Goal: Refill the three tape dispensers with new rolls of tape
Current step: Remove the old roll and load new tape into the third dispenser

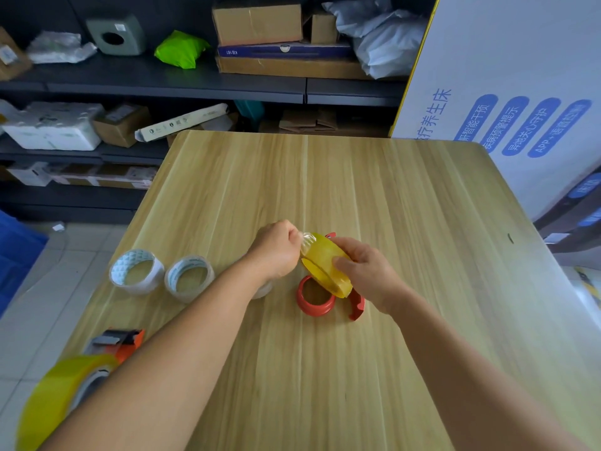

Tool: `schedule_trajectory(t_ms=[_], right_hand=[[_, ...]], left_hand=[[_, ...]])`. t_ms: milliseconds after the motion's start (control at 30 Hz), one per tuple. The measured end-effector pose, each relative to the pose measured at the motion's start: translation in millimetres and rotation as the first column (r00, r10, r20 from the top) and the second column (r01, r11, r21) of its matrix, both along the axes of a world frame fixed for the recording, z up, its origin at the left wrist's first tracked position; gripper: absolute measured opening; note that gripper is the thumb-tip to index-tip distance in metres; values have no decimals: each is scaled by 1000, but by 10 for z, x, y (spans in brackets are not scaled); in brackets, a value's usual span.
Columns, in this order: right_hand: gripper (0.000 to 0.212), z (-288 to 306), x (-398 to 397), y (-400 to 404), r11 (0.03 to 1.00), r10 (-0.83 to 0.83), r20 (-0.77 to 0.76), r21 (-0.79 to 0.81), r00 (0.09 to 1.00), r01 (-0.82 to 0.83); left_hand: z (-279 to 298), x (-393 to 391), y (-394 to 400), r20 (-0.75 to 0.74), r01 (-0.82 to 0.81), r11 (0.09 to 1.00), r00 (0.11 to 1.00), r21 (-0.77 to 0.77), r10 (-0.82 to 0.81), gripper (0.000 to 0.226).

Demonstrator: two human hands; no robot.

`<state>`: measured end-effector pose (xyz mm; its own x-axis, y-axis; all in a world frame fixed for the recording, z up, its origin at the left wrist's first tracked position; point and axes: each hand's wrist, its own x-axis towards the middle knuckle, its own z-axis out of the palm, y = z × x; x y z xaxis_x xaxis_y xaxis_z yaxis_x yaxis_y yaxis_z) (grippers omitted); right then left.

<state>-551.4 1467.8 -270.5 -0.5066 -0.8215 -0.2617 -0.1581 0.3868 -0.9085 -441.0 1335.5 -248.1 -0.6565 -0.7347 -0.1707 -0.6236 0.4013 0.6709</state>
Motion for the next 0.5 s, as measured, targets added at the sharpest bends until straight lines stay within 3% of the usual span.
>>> schedule_trajectory(t_ms=[100,233,300,367,500], right_hand=[[36,2,-6,-36,998,-40,138,-32,990,45],[34,-20,-40,-38,995,-92,198,-6,976,95],[34,-27,-60,-44,991,-132,223,13,966,133],[29,-34,-83,-66,986,-167,254,28,953,165],[27,-71,-121,-99,983,-184,338,42,923,181]], left_hand=[[7,5,10,-87,-47,997,995,67,52,17],[-8,91,-34,-276,28,905,956,424,99,17],[-48,165,-58,-294,155,828,956,539,12,42],[-123,210,-40,-282,233,809,955,540,-87,69],[-225,231,-41,-322,164,868,947,469,-5,72]])
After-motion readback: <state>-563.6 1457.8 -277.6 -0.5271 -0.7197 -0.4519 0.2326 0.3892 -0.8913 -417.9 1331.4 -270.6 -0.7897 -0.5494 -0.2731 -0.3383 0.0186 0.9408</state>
